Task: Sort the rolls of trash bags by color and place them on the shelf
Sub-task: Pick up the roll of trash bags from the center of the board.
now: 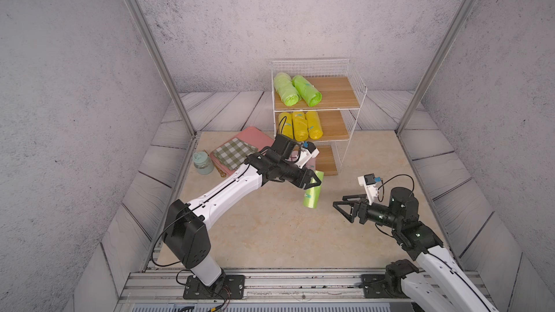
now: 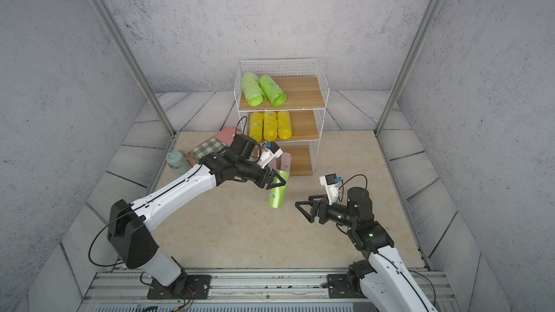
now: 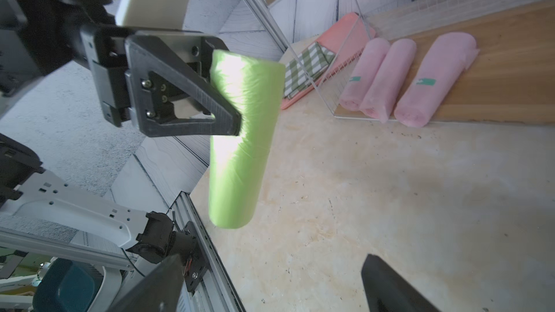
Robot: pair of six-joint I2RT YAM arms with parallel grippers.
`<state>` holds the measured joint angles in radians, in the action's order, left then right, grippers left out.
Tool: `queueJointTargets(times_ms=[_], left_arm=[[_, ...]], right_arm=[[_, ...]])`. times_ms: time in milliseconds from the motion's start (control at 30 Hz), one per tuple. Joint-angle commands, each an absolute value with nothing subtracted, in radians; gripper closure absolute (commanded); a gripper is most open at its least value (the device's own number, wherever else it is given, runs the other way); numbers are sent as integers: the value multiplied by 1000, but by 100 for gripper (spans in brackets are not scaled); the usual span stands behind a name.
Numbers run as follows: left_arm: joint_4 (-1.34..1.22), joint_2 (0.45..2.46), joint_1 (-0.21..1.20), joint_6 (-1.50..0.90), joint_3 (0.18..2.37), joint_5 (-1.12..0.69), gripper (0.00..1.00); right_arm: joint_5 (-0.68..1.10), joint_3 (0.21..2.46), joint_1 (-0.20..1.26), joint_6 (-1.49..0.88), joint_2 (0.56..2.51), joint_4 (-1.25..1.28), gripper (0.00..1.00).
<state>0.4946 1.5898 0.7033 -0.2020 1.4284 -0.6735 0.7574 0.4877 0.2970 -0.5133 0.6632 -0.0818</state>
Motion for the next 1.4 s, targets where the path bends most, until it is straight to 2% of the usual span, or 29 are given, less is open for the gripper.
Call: queueJointTargets(times_ms=[0,333,867,1367], left_arm=[[336,1505,691,-183,1388,-737,100],[240,1480,664,-208,1393,-830,100],[180,1472,646,-207,1405,-837,100],[103,1466,620,-230,1373,-864,100]], right_arm=[[823,502,294,-542,678,78,6],[890,566,300,-558,810,254,13],[918,615,371,-600,951,447,13],[920,657,449,-585,1034,490,16]])
